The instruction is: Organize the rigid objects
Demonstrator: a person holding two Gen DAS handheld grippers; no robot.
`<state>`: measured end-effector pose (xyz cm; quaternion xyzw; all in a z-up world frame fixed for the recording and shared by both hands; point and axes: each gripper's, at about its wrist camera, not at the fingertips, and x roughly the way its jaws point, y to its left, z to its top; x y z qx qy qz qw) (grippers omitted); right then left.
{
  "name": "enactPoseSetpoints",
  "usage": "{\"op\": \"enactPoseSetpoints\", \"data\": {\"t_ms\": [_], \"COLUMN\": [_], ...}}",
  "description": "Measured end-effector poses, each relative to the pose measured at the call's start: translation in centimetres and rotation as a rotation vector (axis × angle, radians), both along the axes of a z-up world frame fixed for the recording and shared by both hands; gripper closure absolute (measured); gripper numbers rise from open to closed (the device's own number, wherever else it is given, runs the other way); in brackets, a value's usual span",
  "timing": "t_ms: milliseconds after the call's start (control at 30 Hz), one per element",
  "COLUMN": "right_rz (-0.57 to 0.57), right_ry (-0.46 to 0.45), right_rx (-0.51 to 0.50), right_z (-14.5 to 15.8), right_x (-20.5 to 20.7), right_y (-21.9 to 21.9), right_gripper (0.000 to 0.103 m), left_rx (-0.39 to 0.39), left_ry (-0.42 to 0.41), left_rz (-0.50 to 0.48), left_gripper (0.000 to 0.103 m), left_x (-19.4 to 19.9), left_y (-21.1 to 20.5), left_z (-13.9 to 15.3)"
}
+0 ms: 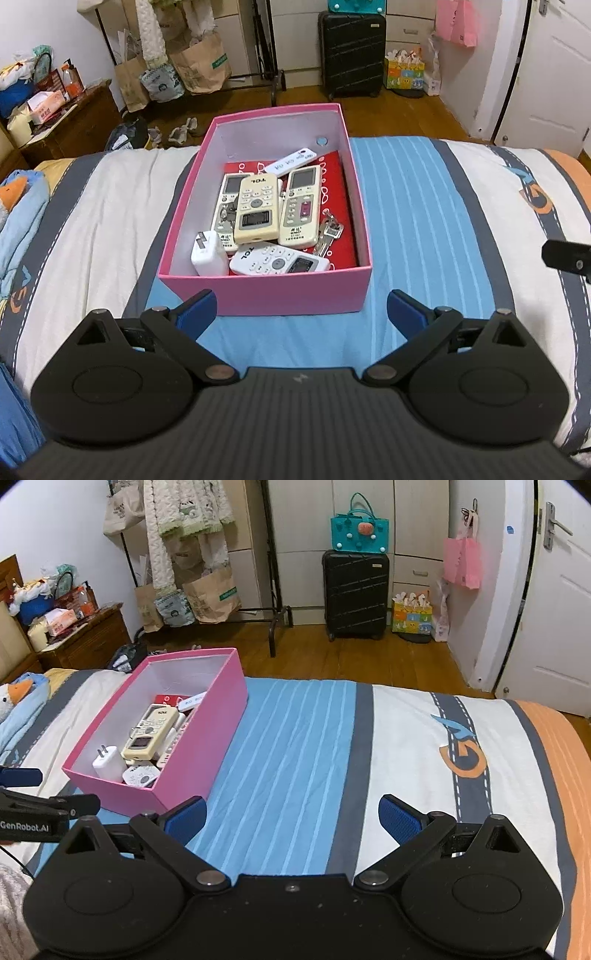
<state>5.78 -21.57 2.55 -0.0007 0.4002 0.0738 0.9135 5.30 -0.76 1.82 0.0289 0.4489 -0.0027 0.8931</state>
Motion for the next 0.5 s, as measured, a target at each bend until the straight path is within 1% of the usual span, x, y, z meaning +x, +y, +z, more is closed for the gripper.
{"op": "enactPoseSetpoints", "data": {"t_ms": [133,267,500], "right_rz": [-0.027,-0.055,-0.068], "right_ry": [0.007,0.002,0.004], "right_rx": [-0.018,-0.07,-0.099], "right_z": [-0.2,-0.4,-0.4], "right_x": [0.0,0.0,0.0], "right_y": [0.0,0.4,0.8], "right_gripper": [0.002,0.002,0.002], "left_rx": [-0.047,-0.039,-0.038], "left_ry": [0.023,0.021,0.054], "left_rz": [0.01,0.022,0.069], "left_gripper": [0.003,0.003,0.003], "left_x": [0.2,0.0,0.3], "left_y": [0.4,0.8,1.7], "left_z": [-0.3,-0.4,-0.3]}}
